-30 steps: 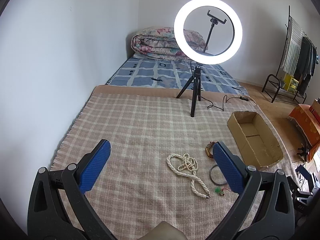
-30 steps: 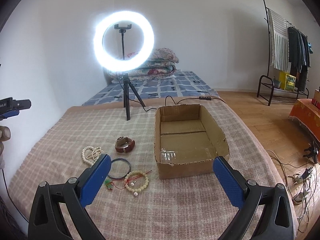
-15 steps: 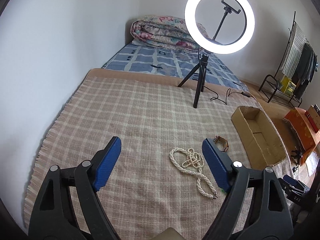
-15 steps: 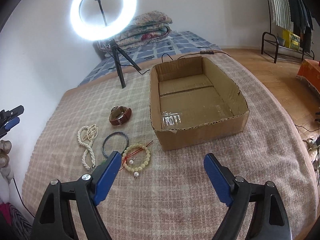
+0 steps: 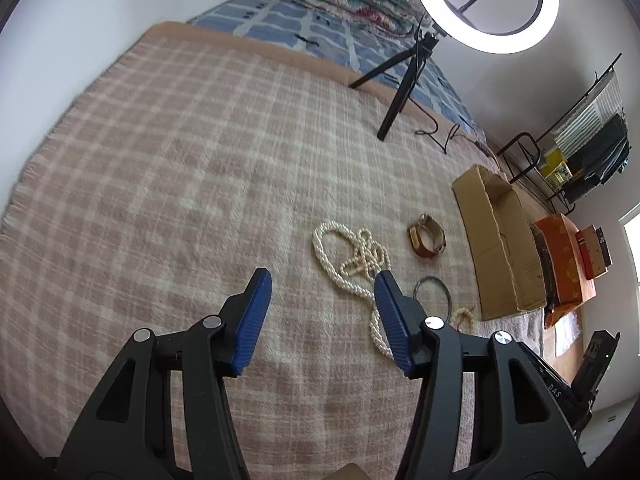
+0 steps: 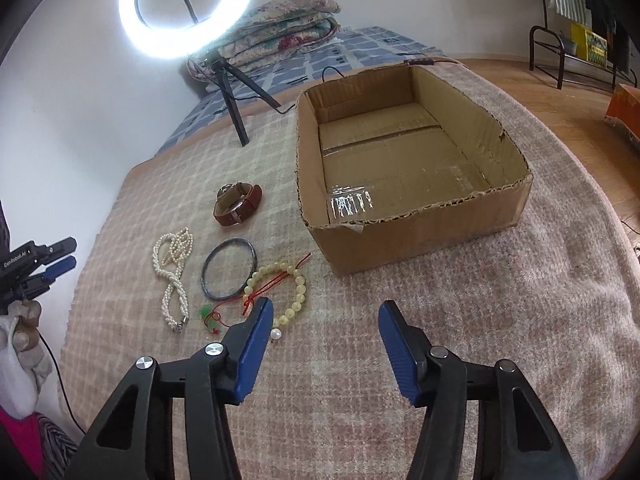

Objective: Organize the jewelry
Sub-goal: 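Move the left tool toward the pearls while the right tool approaches the beaded bracelet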

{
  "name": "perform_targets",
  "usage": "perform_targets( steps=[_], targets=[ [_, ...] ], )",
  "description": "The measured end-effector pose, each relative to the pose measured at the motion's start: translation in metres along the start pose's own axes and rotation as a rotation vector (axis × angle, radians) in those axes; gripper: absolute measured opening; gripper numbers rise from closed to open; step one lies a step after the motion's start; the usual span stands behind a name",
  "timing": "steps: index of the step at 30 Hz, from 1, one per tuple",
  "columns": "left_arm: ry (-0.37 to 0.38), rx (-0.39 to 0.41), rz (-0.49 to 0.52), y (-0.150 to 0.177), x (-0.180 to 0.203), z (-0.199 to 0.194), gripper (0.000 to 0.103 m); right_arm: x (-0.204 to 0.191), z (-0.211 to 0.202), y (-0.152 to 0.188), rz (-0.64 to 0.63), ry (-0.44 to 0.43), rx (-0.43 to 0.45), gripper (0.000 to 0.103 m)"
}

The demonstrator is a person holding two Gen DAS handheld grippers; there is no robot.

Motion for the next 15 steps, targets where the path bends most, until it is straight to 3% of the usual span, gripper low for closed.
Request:
perform_targets(
  steps=[6, 11, 15],
  targets=[
    [0.03, -0.063, -0.032, 0.005, 0.001, 0.02, 0.055, 0.005, 0.009, 0.001, 0.023, -0.005, -0.023, 0.054],
    [0.034, -0.071, -0.085, -0.007, -0.007, 0.033, 0.055, 0.007, 0.015, 0.001, 0.031, -0.009, -0.033, 0.053],
    [0.047, -0.095, -0.03, -0.016, 0.003, 0.049, 0.055, 0.006, 0.022, 0.003, 0.032, -0.008, -0.049, 0.053]
  ],
)
Point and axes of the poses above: each gripper's, at about its wrist camera, not at the fingertips, and z roughly the way its jaws point, x to its right, y to its underside, the point moved 5 cm from there along z, roughly the way its jaws point, and after that the axes turned 3 degrees about y, right-handed, at the moved point
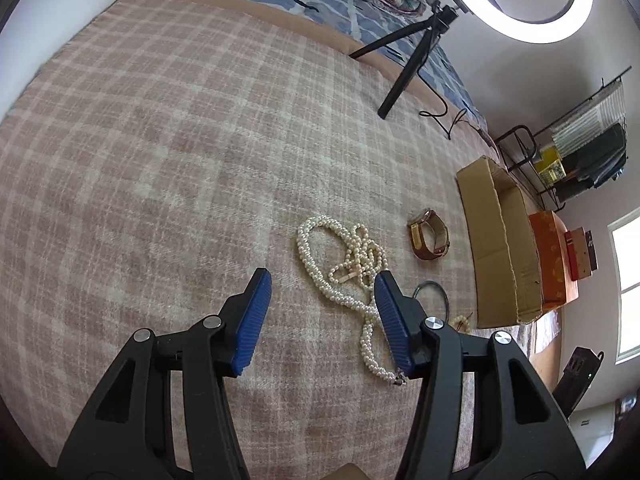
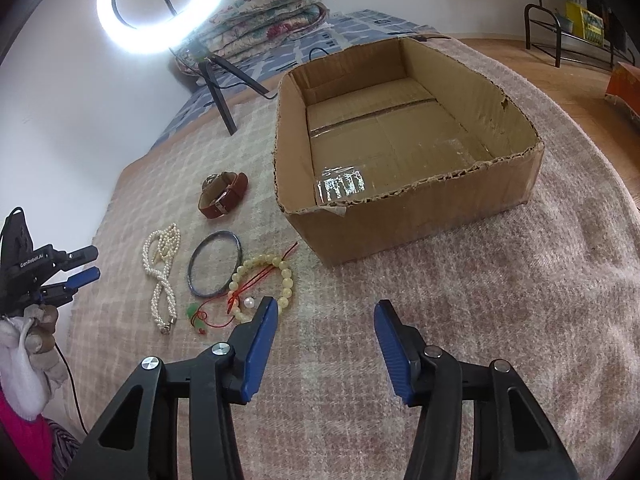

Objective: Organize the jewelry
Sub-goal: 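Move the left tool toward the pearls while the right tool approaches the beaded bracelet, then close the left tool on the loose pearl strand while the right tool grasps the beaded bracelet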

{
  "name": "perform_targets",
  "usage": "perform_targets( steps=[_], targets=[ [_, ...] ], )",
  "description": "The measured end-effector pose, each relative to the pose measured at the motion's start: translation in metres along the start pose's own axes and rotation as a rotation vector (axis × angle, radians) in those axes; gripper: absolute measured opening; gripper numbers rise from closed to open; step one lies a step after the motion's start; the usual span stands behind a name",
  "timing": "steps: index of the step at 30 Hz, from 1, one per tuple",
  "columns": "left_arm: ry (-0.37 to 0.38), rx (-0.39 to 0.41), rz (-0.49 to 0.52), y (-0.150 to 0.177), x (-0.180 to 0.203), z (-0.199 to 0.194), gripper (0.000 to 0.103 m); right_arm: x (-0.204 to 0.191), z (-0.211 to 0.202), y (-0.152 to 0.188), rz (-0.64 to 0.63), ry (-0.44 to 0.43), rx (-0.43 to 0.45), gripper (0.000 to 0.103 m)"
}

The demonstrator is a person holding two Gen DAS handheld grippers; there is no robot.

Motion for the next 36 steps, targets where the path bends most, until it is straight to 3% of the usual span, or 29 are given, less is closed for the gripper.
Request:
perform_targets(
  steps=[8, 15, 19, 33, 36],
  targets=[
    [-0.024, -0.091, 0.189, -0.015, 0.045, 0.041, 0.055, 0.002, 0.012, -0.002, 0.016, -0.002, -0.029, 0.053],
    [-0.146, -0.186, 0.427, -0.014, 0.078, 0.077, 0.055, -0.005, 0.02, -0.01, 0.008, 0.011, -0.033, 0.053],
    [-0.159, -0.232, 0.432, -0.005, 0.074, 0.092, 0.055, -0.009, 0.024, -0.013, -0.009, 0.022, -0.032, 0.053],
    [-0.159, -0.242, 0.419, -0.009, 0.071, 0.103, 0.055, -0.012, 0.042, -0.013, 0.041, -0.018, -0.081, 0.053],
    [-0.129, -0.241, 0.382, -0.014, 0.068, 0.1, 0.055, -0.017, 0.047, -0.013, 0.028, -0.013, -0.09, 0.046]
  ],
)
Point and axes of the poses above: each gripper's, at about its wrist camera, not at the fingertips, and z roughly the way its jaws point, x to its right, y to its underside, the point moved 5 cm from there along z, roughly the way its jaws point, and after that the axes turned 3 degrees about y, right-handed, at the moved point
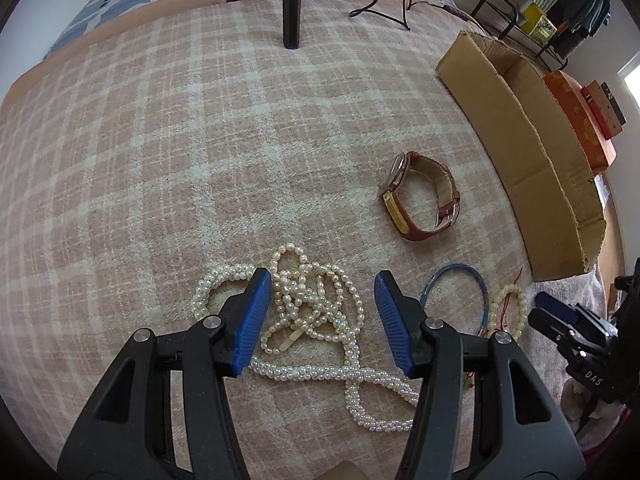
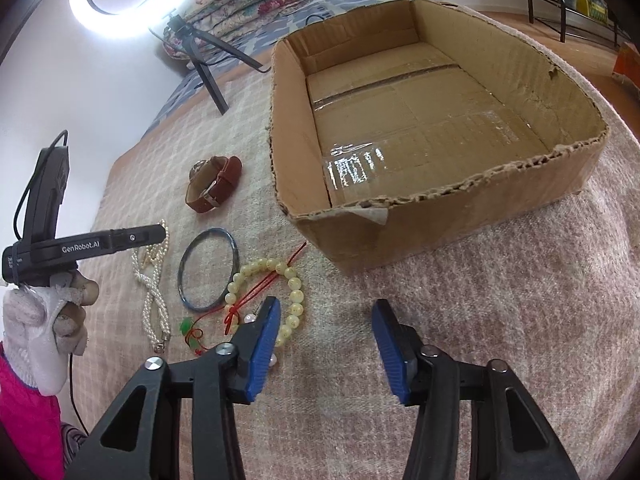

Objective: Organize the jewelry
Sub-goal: 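Close the left tool on the loose pearl strand while the right tool grasps the beaded bracelet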

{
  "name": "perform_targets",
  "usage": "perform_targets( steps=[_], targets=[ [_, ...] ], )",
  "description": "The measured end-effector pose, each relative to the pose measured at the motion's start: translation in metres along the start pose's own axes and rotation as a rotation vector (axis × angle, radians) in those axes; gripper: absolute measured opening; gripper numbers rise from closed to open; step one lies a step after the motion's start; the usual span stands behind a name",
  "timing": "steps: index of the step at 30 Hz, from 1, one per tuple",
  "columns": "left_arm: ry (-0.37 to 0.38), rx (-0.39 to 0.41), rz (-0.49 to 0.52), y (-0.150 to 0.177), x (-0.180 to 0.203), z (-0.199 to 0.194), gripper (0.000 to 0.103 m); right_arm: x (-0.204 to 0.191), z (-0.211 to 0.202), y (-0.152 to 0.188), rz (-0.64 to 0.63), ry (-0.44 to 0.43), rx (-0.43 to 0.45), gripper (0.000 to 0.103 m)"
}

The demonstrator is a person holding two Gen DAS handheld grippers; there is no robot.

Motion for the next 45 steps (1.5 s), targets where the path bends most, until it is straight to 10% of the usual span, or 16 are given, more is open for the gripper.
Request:
perform_targets(
  steps=[8, 30, 45],
  targets=[
    [0.037, -0.007, -0.039, -0.005, -0.009, -0.001, 0.055, -0.012, 0.014, -0.005, -0.053, 0.054, -0.005, 0.043],
    [-0.168, 0.001, 0.259, 0.001, 0.022, 0.024, 0.055, -0.028, 0.019, -0.004, -0.128, 0.128, -0.003, 0.043],
    [-0.116, 0.01, 0.236, 0.011, 0.021, 0.018, 0.012, -0.038, 0.028, -0.009, -0.182, 0.177, -0.009, 0.043]
  ],
)
Point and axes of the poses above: each gripper's, at about its wrist camera, not at the fingertips, and z roughly the way its jaws point, x to its right, y to its underside, the point moved 5 cm from there along z, roughly the way its jaws point, and after that the axes turned 3 degrees about y, right-handed, at the moved point
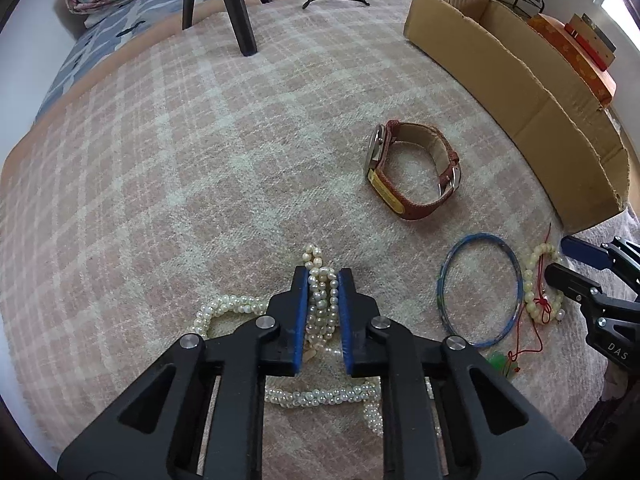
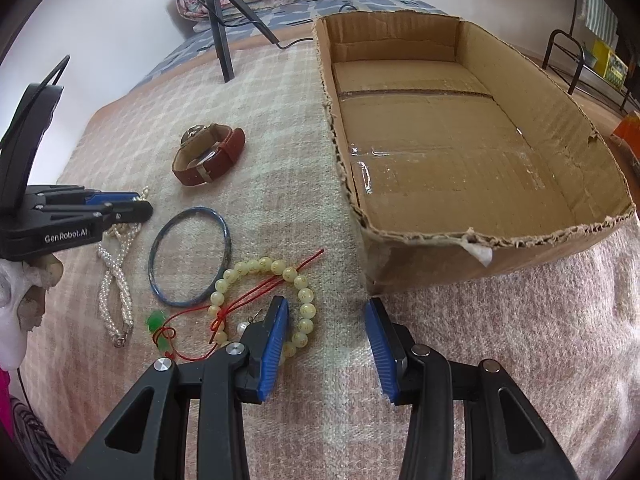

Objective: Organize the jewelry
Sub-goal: 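Close the left tool on the loose pearl strand while the right tool grasps the beaded bracelet, then lift and carry the pearl strand with the left tool while the right tool carries the bracelet into the box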

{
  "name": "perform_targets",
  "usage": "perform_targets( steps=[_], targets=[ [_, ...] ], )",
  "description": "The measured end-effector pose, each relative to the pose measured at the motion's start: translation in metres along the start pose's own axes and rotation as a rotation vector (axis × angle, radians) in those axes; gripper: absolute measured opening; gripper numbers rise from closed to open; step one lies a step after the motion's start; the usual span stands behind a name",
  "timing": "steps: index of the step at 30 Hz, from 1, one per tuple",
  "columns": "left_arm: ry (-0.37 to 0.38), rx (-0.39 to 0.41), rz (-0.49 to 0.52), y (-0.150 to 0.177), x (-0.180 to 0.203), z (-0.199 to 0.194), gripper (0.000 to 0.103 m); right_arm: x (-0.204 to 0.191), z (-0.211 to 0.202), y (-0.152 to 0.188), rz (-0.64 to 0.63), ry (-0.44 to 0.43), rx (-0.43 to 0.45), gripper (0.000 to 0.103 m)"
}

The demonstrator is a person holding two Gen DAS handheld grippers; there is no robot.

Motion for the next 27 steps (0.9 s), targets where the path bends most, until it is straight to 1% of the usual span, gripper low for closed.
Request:
perform_targets(
  steps=[1, 6, 8, 10, 11, 13, 15, 22, 27],
  targets=[
    [-0.002, 0.003, -0.001, 0.0, 0.0, 0.0, 0.01, 0.0, 0.0, 0.0, -0.004, 0.006, 0.001, 0.041],
    [0.002, 0.014, -0.021, -0.005, -0.003, -0.002, 0.009, 0.001, 0.001, -0.001, -0.014, 0.015, 0.008, 0.034],
    [0.006, 0.022, -0.033, -0.007, -0.005, -0.004, 0.007, 0.002, 0.001, -0.001, -0.012, 0.015, 0.011, 0.028],
    [0.011, 0.028, -0.045, -0.008, -0.009, -0.005, 0.007, 0.003, 0.0, 0.0, -0.009, 0.011, 0.014, 0.025],
    [0.016, 0.031, -0.051, -0.008, -0.01, -0.006, 0.006, 0.004, -0.001, 0.0, -0.008, 0.008, 0.016, 0.019],
    [0.028, 0.034, -0.068, -0.009, -0.014, -0.007, 0.006, 0.004, -0.002, 0.0, -0.007, 0.006, 0.021, 0.014],
    [0.032, 0.04, -0.079, -0.009, -0.017, -0.009, 0.006, 0.005, -0.004, 0.0, 0.004, -0.006, 0.024, 0.006],
    [0.061, 0.068, -0.111, -0.01, -0.022, -0.021, 0.006, 0.001, -0.015, 0.001, 0.011, -0.043, 0.034, 0.005],
    [0.078, 0.095, -0.129, -0.01, -0.024, -0.037, 0.006, -0.006, -0.029, 0.002, -0.012, -0.047, 0.065, 0.005]
  ],
)
Point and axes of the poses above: each gripper's, at about its wrist camera, not at the fingertips, and z roughly the way its jaws point, x to its right, y to its underside, the point moved 5 cm from there along z, roughly the way its jaws point, and after that the axes turned 3 degrees about y, right-handed, at the moved point
